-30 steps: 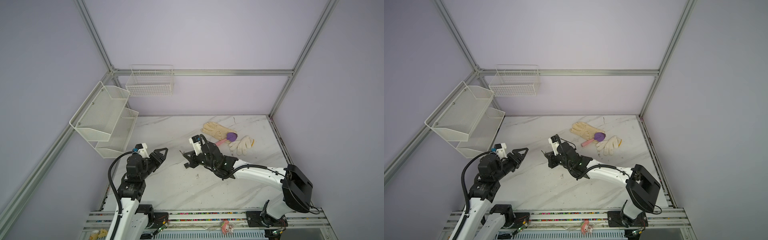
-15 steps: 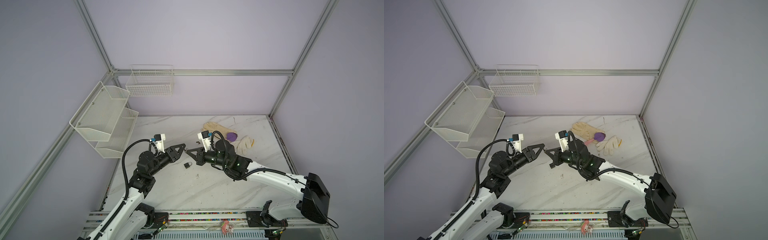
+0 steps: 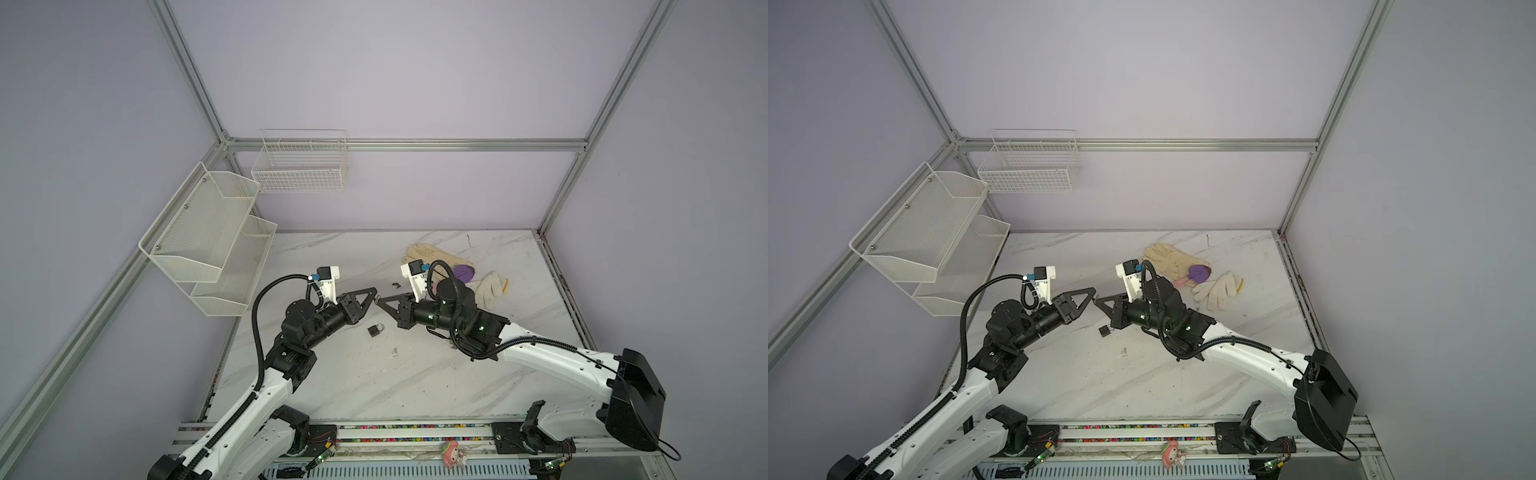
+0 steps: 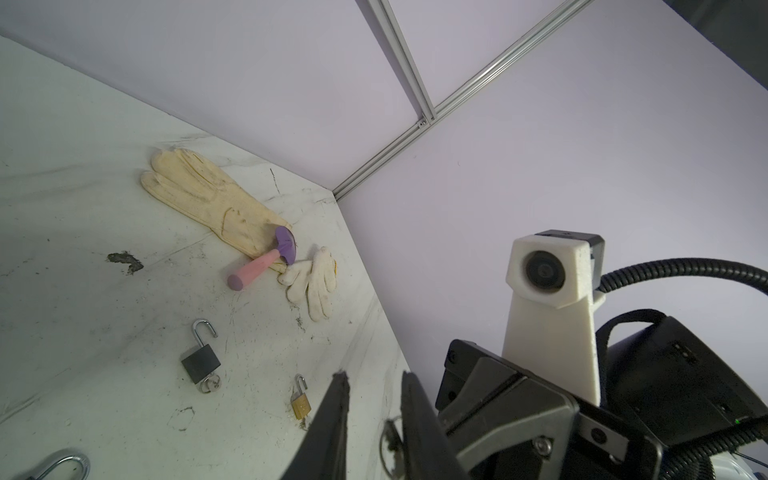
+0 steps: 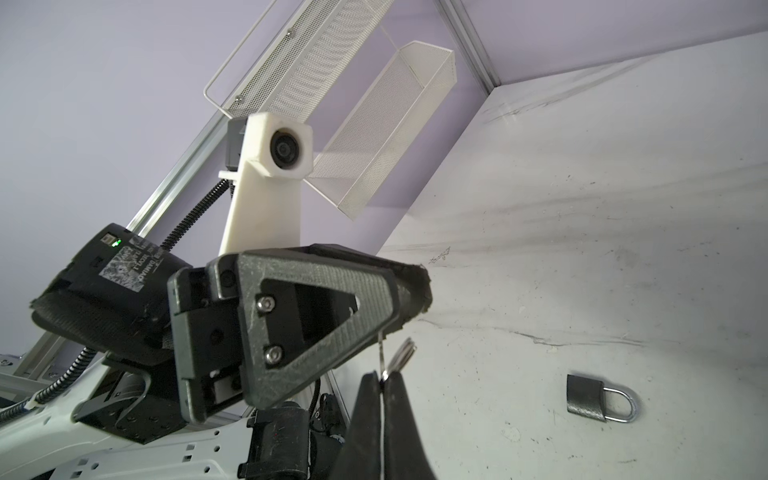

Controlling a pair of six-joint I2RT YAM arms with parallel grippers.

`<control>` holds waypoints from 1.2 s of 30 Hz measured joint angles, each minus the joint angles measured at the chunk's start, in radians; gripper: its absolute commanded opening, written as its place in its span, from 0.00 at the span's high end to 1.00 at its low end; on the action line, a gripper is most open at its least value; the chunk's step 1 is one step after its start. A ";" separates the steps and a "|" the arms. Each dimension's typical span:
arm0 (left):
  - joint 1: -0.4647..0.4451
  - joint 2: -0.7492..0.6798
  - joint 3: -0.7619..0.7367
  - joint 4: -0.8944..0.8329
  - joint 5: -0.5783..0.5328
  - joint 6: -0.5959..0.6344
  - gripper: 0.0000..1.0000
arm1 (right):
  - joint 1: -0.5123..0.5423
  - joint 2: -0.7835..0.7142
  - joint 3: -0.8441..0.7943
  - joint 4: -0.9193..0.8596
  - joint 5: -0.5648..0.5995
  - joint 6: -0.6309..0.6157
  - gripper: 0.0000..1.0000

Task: Unlock with the key

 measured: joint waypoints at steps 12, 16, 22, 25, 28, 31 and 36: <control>-0.010 0.004 0.000 0.026 -0.008 0.012 1.00 | -0.019 0.000 -0.013 -0.003 -0.017 0.003 1.00; -0.010 0.007 0.000 0.030 -0.007 0.013 1.00 | -0.021 -0.003 -0.013 -0.005 -0.019 0.003 1.00; -0.010 0.011 0.002 0.028 -0.013 0.028 1.00 | -0.029 -0.033 -0.013 -0.019 -0.015 0.002 0.49; -0.010 0.022 0.005 0.009 -0.011 0.036 1.00 | -0.057 -0.090 -0.023 -0.027 -0.018 -0.006 0.39; -0.010 0.049 0.024 -0.018 0.007 0.048 1.00 | -0.111 -0.145 -0.038 -0.023 -0.061 -0.018 0.38; -0.010 0.079 0.058 -0.031 0.033 0.053 1.00 | -0.149 -0.150 -0.039 -0.010 -0.132 -0.034 0.38; -0.025 0.116 0.106 -0.019 0.061 0.054 1.00 | -0.150 -0.100 -0.040 -0.002 -0.231 -0.041 0.38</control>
